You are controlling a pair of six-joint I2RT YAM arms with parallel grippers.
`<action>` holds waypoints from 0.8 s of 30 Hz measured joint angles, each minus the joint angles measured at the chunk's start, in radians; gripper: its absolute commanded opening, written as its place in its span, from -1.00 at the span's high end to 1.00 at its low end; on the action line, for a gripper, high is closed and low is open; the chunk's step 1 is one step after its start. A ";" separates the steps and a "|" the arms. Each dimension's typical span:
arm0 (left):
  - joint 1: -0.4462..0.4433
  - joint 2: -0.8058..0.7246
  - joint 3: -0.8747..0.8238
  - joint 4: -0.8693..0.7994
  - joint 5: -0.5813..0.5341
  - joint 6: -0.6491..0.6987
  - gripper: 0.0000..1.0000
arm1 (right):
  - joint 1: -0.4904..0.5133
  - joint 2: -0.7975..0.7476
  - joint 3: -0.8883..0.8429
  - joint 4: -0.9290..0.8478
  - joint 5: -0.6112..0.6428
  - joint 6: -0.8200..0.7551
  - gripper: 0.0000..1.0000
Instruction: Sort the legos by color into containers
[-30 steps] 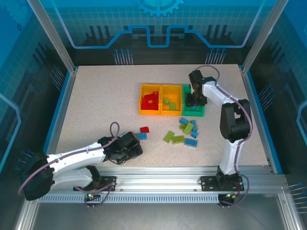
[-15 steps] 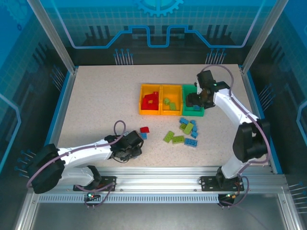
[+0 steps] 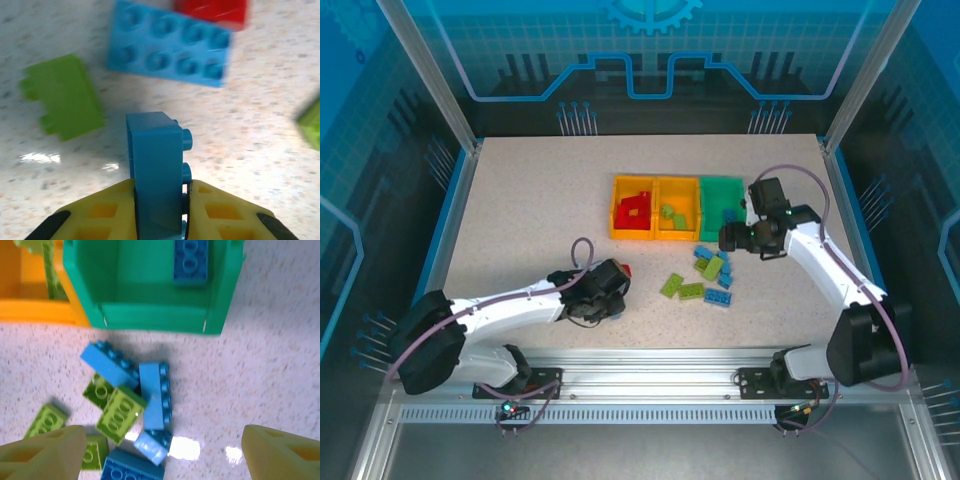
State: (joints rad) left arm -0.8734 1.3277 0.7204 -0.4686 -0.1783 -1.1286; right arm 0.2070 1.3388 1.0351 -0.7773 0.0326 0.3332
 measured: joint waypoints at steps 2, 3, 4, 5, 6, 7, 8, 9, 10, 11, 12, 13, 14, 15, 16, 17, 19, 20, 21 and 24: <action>-0.003 0.030 0.068 -0.005 0.003 0.025 0.54 | 0.000 -0.039 -0.054 0.002 -0.022 0.019 -0.63; -0.003 0.049 0.110 -0.005 0.003 0.041 0.53 | 0.000 -0.055 -0.077 0.002 -0.037 0.029 -0.61; -0.003 0.065 0.145 -0.006 0.003 0.056 0.52 | 0.001 -0.064 -0.095 0.002 -0.050 0.037 -0.60; -0.003 0.087 0.191 -0.010 0.003 0.074 0.52 | 0.003 -0.071 -0.112 0.005 -0.064 0.045 -0.58; -0.003 0.111 0.238 -0.012 0.005 0.093 0.52 | 0.009 -0.074 -0.129 0.007 -0.077 0.054 -0.57; 0.000 0.132 0.277 -0.015 0.010 0.112 0.52 | 0.014 -0.075 -0.143 0.012 -0.086 0.061 -0.57; 0.004 0.162 0.327 -0.018 0.017 0.134 0.52 | 0.023 -0.075 -0.160 0.019 -0.092 0.070 -0.57; 0.009 0.196 0.380 -0.023 0.026 0.156 0.52 | 0.031 -0.075 -0.177 0.024 -0.095 0.079 -0.57; 0.016 0.230 0.431 -0.025 0.035 0.178 0.52 | 0.037 -0.076 -0.191 0.029 -0.097 0.087 -0.56; 0.024 0.272 0.494 -0.032 0.045 0.206 0.52 | 0.040 -0.077 -0.209 0.034 -0.097 0.097 -0.56; 0.033 0.313 0.554 -0.038 0.053 0.232 0.52 | 0.041 -0.082 -0.224 0.039 -0.095 0.106 -0.55; 0.041 0.350 0.611 -0.045 0.063 0.253 0.51 | 0.041 -0.087 -0.237 0.042 -0.094 0.114 -0.54; 0.050 0.399 0.682 -0.053 0.076 0.282 0.50 | 0.041 -0.096 -0.253 0.048 -0.093 0.123 -0.54; 0.059 0.448 0.752 -0.057 0.090 0.310 0.49 | 0.041 -0.107 -0.269 0.053 -0.092 0.130 -0.53; 0.066 0.492 0.815 -0.061 0.105 0.330 0.49 | 0.041 -0.114 -0.279 0.055 -0.093 0.135 -0.53; 0.074 0.541 0.883 -0.066 0.122 0.353 0.49 | 0.041 -0.120 -0.290 0.056 -0.093 0.139 -0.53; 0.086 0.634 1.007 -0.073 0.155 0.392 0.49 | 0.041 -0.121 -0.303 0.061 -0.093 0.143 -0.53; 0.092 0.683 1.072 -0.080 0.173 0.409 0.49 | 0.041 -0.121 -0.309 0.062 -0.093 0.146 -0.53; 0.096 0.727 1.130 -0.085 0.189 0.424 0.48 | 0.040 -0.121 -0.314 0.065 -0.093 0.149 -0.53; 0.107 0.856 1.297 -0.108 0.229 0.458 0.46 | 0.038 -0.121 -0.325 0.072 -0.093 0.157 -0.52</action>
State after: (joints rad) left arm -0.7666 2.1834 2.0171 -0.5766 0.0509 -0.6708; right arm 0.2451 1.2182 0.7101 -0.7052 -0.0608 0.4904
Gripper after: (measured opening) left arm 0.266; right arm 0.764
